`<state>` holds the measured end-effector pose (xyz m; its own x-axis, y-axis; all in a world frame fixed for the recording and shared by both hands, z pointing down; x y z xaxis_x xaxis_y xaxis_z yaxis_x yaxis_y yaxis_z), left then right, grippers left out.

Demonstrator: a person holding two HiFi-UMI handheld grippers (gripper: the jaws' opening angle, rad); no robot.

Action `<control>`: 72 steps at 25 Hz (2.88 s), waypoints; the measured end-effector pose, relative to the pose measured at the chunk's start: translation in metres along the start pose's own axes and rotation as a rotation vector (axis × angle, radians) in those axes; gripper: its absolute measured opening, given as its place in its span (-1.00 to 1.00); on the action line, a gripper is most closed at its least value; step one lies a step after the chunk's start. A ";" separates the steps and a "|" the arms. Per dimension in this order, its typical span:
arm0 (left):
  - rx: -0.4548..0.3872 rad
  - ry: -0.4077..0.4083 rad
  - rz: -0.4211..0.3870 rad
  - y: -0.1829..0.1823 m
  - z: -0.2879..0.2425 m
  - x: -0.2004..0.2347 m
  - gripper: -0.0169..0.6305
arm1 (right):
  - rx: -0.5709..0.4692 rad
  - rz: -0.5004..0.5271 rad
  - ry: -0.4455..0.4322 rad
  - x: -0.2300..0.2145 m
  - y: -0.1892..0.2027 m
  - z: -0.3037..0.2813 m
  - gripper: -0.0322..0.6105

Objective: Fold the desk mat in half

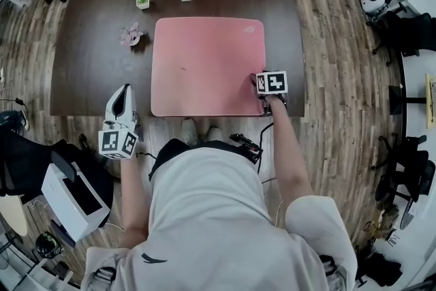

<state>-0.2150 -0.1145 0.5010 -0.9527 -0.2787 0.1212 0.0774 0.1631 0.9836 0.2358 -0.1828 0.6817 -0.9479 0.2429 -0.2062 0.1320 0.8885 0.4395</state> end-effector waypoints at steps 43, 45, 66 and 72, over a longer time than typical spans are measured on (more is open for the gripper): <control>-0.009 -0.046 0.021 0.007 0.032 0.016 -0.94 | -0.075 -0.067 -0.093 0.031 -0.013 0.033 -0.76; -0.008 -0.046 0.026 0.008 0.034 0.017 -0.94 | -0.090 -0.067 -0.115 0.040 -0.017 0.041 -0.77; -0.014 -0.073 0.069 0.011 0.036 0.020 -0.94 | -0.192 0.073 -0.416 0.159 -0.073 0.099 -0.79; -0.013 -0.099 0.069 0.011 0.040 0.025 -0.94 | -0.182 0.136 -0.500 0.199 -0.091 0.092 -0.79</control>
<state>-0.2493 -0.0817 0.5094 -0.9694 -0.1720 0.1752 0.1467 0.1662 0.9751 0.0622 -0.1795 0.5209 -0.6664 0.5460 -0.5077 0.1496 0.7650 0.6264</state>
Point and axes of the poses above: the fingertips, and each gripper's own axes: z backward along the fingers, x to its left, y out of its underside, the point moved 3 cm from there along z, backward along the fingers, and after that the axes turned 4 degrees about -y, right-handed, at the moved point
